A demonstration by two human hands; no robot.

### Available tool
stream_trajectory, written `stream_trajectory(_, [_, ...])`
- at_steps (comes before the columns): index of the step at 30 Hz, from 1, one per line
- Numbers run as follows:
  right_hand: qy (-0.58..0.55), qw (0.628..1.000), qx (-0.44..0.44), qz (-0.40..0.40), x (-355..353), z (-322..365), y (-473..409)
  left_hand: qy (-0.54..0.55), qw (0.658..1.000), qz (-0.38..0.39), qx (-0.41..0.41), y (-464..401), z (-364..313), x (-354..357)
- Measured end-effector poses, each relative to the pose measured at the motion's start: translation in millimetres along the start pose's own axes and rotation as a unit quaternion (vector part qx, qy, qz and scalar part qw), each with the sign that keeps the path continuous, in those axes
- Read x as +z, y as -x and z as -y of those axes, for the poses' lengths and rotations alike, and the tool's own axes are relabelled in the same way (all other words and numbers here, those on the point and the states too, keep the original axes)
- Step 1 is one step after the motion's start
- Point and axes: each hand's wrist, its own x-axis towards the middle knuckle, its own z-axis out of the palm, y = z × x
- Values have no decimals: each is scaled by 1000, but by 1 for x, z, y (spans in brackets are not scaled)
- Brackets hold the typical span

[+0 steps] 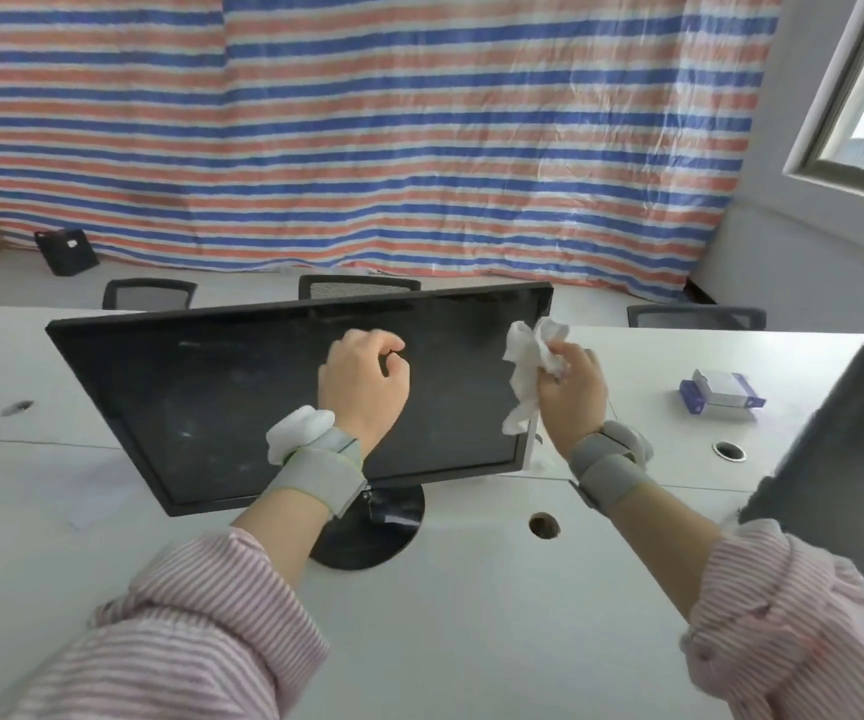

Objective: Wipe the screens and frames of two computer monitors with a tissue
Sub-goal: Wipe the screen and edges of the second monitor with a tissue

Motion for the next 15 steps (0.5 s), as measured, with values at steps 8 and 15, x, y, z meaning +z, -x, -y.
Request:
stream_trajectory(8, [-45, 991, -1, -128, 46, 5, -52, -226, 967, -79, 87, -56, 60, -5])
stream_trajectory(15, [58, 973, -150, 163, 142, -4, 18, -202, 965, -99, 136, -68, 98, -6])
